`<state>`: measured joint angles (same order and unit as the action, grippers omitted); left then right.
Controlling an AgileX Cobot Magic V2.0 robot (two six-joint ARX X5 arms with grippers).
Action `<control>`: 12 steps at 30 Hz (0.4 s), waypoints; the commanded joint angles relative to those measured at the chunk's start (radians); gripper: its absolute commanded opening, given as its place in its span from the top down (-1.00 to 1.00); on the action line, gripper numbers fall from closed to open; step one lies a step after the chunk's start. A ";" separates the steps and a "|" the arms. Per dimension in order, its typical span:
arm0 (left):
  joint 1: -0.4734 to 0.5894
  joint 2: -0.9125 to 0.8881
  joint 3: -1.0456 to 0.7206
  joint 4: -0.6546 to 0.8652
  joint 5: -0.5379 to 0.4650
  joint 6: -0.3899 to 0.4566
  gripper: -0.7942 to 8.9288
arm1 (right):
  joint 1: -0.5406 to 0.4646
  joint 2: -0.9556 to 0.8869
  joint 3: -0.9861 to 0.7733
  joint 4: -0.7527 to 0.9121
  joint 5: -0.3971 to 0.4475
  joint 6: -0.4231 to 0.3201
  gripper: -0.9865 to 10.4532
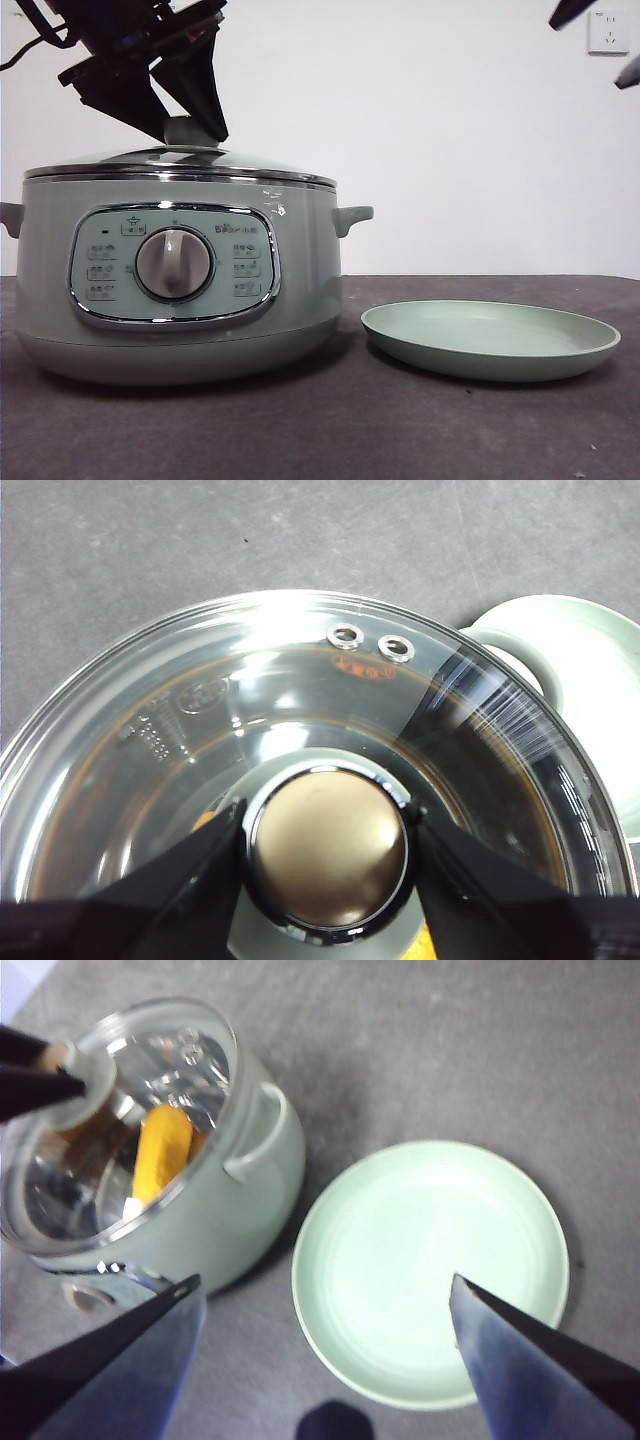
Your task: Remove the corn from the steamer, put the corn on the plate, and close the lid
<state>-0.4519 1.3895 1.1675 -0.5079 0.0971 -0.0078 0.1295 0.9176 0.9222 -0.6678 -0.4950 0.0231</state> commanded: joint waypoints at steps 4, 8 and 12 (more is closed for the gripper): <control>0.000 -0.114 -0.001 0.043 -0.067 0.008 0.85 | 0.089 0.053 0.026 0.025 -0.003 0.042 0.12; 0.000 -0.211 -0.001 0.042 -0.127 0.000 0.85 | 0.169 0.112 0.048 0.070 -0.001 0.070 0.12; 0.000 -0.313 -0.001 0.027 -0.217 0.001 0.85 | 0.264 0.197 0.097 0.109 0.013 0.083 0.12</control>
<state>-0.4519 1.1030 1.1576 -0.5106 -0.0948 -0.0086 0.3794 1.1000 1.0088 -0.5713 -0.4847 0.0906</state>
